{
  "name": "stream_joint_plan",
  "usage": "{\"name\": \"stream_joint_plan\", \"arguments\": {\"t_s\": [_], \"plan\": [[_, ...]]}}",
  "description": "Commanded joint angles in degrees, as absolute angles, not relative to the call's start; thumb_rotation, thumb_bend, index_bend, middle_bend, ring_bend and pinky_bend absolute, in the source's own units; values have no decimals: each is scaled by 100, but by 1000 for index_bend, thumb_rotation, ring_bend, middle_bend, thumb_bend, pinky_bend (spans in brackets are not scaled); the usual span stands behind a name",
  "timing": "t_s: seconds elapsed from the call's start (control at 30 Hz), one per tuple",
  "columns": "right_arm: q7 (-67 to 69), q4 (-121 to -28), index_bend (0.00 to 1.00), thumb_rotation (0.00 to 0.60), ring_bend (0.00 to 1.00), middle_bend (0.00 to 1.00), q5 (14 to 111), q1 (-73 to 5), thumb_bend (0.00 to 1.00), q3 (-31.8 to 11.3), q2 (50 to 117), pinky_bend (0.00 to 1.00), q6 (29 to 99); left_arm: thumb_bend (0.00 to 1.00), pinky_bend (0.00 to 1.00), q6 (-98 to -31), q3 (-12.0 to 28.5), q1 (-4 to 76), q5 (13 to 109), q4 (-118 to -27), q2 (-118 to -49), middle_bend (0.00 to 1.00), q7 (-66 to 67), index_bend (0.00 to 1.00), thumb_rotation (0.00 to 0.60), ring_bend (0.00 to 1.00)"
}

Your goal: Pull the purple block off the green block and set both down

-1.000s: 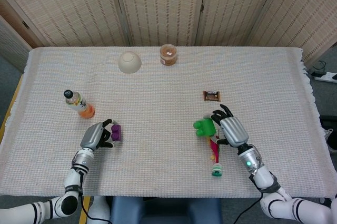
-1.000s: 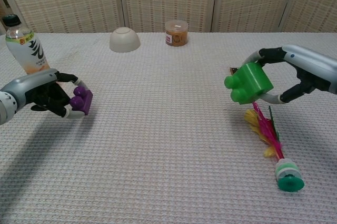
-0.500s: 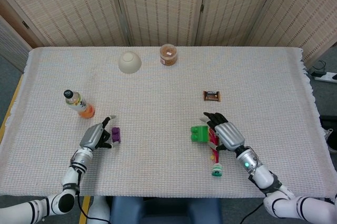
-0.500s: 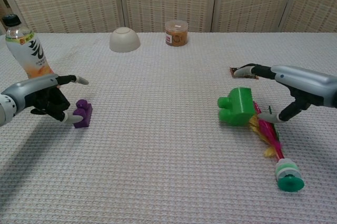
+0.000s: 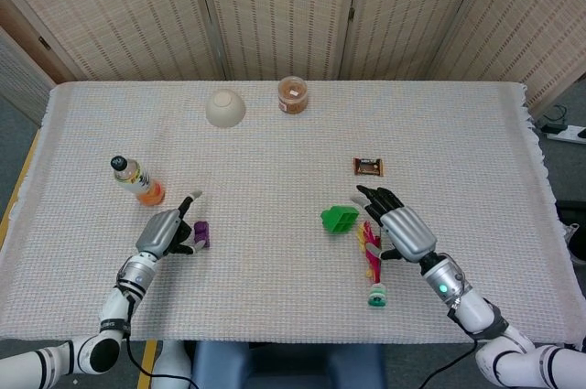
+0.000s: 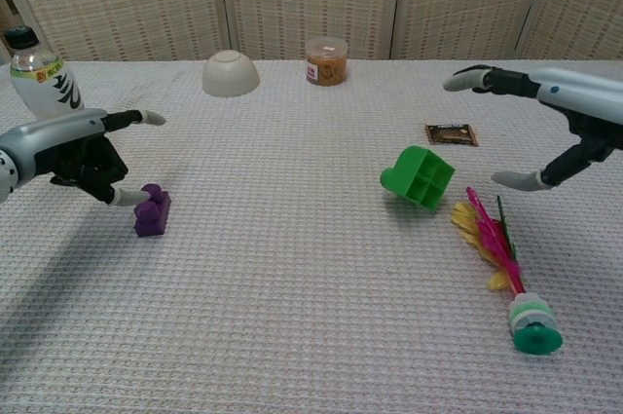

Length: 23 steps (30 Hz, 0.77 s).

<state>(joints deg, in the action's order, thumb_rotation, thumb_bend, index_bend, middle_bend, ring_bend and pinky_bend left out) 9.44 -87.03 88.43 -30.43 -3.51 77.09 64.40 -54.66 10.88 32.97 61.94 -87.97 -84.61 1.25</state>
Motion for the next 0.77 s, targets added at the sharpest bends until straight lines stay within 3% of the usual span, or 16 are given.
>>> {"name": "stream_joint_plan", "arguments": {"t_s": [0.03, 0.17, 0.27, 0.4, 0.5, 0.6, 0.77], "plan": [[641, -8865, 0, 600, 0, 0, 9278, -2604, 364, -288, 7401, 0, 7416, 280, 947, -6235, 516, 3176, 7171, -9279, -7489, 951, 2012, 2, 600, 764], [-145, -8861, 0, 600, 0, 0, 9271, -1975, 365, -202, 7290, 0, 8310, 246, 559, -7250, 185, 2625, 7534, -9950, -6932, 536, 2830, 0, 600, 381], [-1074, -8980, 0, 600, 0, 0, 9052, -1564, 365, -166, 7242, 0, 8703, 246, 391, -8026, -69, 2205, 8373, -9508, -6986, 371, 2187, 0, 600, 215], [-1476, -8962, 0, 600, 0, 0, 8810, -1079, 365, -114, 7317, 0, 9161, 247, 257, -8360, -151, 1795, 8312, -8771, -7165, 267, 1687, 0, 600, 107], [-1325, -8827, 0, 600, 0, 0, 8715, -890, 364, -70, 7318, 0, 9235, 246, 80, -8602, -163, 1505, 8170, -8717, -7172, 92, 1724, 2, 600, 3], [-1372, -8652, 0, 600, 0, 0, 8790, -903, 364, -67, 7378, 0, 9158, 248, 25, -8604, -265, 1290, 8108, -8723, -7081, 42, 1413, 63, 600, 0], [-1332, -8493, 0, 600, 0, 0, 8746, -957, 364, -115, 7503, 0, 8916, 247, 0, -8876, -131, 1156, 8207, -8932, -6974, 0, 1468, 24, 600, 0]]}}
